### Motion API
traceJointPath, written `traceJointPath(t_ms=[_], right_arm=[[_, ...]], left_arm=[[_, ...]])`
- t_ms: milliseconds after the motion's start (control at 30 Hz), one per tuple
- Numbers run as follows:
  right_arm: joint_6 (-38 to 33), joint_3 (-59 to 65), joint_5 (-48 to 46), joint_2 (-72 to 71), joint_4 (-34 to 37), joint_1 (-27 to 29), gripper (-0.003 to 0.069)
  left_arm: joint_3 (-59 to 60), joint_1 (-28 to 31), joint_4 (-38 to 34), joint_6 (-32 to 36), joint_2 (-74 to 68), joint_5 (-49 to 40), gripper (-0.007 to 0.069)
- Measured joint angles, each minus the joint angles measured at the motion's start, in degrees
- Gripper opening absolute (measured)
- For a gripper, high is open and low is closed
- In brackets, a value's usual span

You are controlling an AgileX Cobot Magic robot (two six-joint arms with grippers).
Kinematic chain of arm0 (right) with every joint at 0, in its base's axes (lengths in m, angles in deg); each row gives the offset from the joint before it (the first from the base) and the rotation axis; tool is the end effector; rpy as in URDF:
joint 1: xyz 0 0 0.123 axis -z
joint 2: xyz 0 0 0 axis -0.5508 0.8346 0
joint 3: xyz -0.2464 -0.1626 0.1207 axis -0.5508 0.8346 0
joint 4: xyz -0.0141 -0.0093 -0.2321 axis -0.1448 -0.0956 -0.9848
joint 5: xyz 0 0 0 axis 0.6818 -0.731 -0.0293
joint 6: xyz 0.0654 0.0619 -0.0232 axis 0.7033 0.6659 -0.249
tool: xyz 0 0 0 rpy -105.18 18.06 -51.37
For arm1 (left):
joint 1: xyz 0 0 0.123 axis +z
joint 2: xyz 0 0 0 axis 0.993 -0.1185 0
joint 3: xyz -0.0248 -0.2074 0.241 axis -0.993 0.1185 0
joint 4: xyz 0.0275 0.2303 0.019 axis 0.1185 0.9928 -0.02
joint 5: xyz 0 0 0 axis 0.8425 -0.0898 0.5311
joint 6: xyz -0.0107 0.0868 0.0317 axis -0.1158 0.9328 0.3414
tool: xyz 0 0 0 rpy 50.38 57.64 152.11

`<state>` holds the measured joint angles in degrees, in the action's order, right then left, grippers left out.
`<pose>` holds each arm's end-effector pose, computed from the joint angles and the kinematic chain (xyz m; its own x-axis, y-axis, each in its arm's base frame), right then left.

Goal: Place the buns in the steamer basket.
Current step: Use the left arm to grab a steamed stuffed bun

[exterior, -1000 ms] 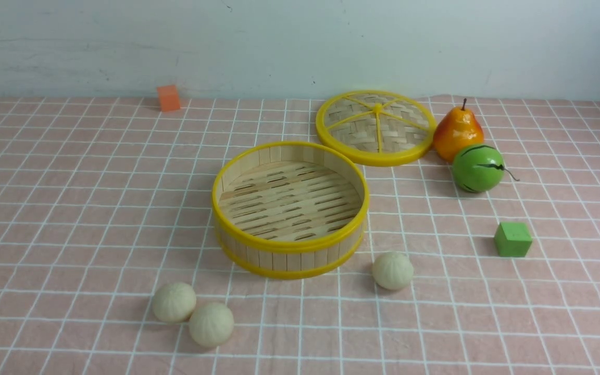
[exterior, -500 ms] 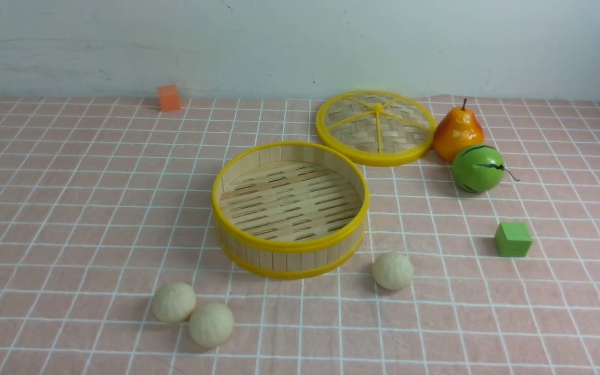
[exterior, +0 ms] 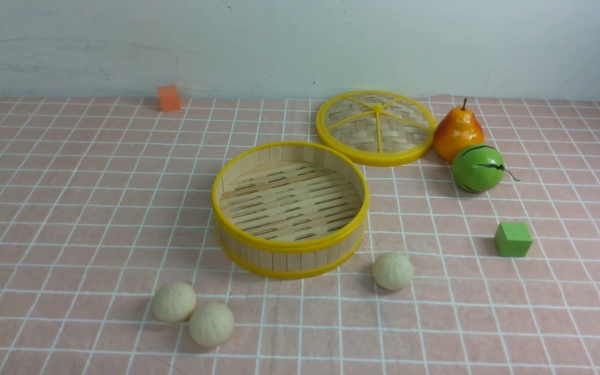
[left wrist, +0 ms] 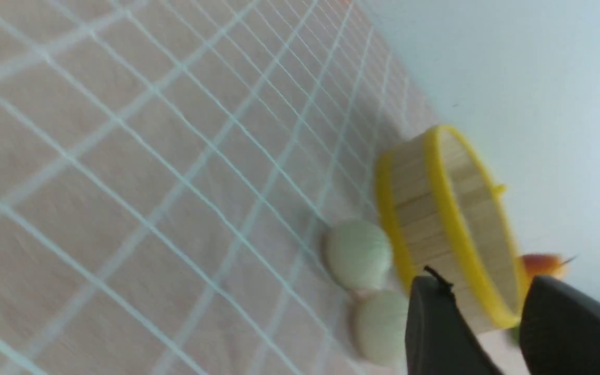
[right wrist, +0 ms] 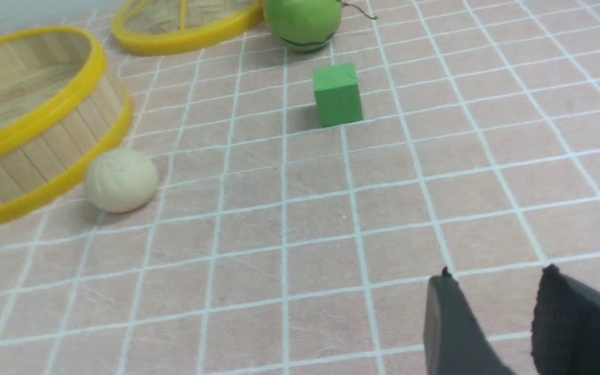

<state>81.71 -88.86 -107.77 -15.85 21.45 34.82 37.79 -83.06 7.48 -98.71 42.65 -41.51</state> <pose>0.0006 0.0072 0.1736 -0.2951 0.3403 -0.8928 0.0522 0.9388 0.3405 0.0032 -0.0110 0.1792 -0.1914 -0.8773 -0.4400 -0.1194 0.4658 -0.8768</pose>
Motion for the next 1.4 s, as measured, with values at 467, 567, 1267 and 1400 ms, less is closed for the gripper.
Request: traceJointPath(t_ms=[467,567,1267,1400], right_arm=[[9.17,0.53,-0.95,0.00,38.13,0.00,0.0239],[7.39,0.55,-0.78,0.00,38.07,0.00,0.0239],[-23.38,-46.48,-21.40,46.44,10.56,-3.42,-0.0020],[-24.49,-51.99,-29.82,58.47,6.21,-12.89,-0.0018]], left_arm=[[0.00,-0.13,-18.86,-8.43,0.00,1.77,0.0238],[-1.54,-0.30,-18.92,-2.87,0.00,0.71,0.0238],[-63.10,-10.46,24.13,27.08,-53.12,-47.52,-0.0013],[-67.85,-19.25,28.19,26.44,-64.32,-49.56,-0.0013]])
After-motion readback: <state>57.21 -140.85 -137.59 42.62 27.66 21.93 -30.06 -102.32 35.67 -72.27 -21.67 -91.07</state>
